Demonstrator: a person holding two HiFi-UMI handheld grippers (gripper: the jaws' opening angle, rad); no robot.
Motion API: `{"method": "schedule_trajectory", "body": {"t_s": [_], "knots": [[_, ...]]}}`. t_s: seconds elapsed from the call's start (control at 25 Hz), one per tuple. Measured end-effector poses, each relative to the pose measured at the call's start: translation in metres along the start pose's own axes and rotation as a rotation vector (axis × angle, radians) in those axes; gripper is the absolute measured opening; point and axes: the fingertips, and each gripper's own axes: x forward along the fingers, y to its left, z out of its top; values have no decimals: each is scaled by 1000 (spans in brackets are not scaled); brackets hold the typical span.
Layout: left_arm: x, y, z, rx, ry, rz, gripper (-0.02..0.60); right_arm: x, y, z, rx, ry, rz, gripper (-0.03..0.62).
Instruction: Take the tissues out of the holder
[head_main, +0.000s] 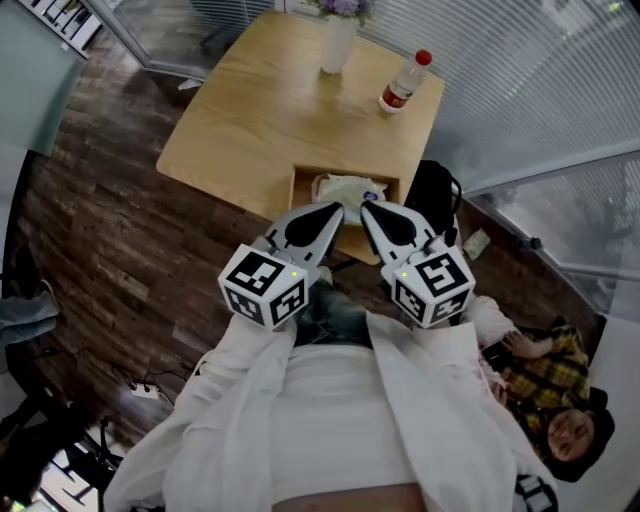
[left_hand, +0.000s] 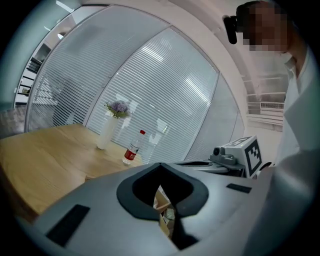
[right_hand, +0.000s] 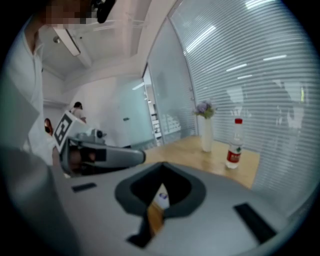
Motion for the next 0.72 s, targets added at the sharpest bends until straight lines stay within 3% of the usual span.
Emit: {"method": "schedule_trajectory", "body": {"t_s": [0.48,0.72], "knots": [[3,18,-18,-95,0,27,6,31,-20,-19,-322,182,23,12],[6,28,-31,-137,8,43,6,48,-22,-28,-365,239,83,12]]}}
